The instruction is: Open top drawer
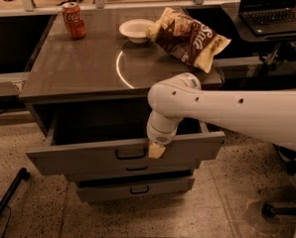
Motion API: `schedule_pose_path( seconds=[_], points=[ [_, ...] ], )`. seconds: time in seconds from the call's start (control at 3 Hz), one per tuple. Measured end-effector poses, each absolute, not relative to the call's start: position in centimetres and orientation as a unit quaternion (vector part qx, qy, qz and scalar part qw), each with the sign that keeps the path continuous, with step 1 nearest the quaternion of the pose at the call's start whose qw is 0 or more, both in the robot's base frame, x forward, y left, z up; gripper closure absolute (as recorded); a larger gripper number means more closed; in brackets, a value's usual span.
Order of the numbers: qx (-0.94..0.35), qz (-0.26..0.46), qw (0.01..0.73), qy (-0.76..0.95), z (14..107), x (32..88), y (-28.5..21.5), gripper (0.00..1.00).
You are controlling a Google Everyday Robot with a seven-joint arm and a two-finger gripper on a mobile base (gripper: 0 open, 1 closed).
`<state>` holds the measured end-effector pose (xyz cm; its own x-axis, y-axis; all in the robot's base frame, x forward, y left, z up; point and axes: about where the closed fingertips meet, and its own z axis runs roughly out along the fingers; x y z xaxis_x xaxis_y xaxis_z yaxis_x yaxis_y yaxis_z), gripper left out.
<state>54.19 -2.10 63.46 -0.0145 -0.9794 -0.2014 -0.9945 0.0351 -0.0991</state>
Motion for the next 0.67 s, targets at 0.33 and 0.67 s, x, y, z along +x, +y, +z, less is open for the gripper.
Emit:
schedule_pose_path(
  seconds=[0.33, 0.67],
  points=[
    [-0.704, 0.030, 0.116, 0.700, 63.77, 52.98, -2.19, 0.53],
    [-0.705, 0.030, 0.117, 0.699, 63.82, 52.74, -2.28, 0.28]
  ],
)
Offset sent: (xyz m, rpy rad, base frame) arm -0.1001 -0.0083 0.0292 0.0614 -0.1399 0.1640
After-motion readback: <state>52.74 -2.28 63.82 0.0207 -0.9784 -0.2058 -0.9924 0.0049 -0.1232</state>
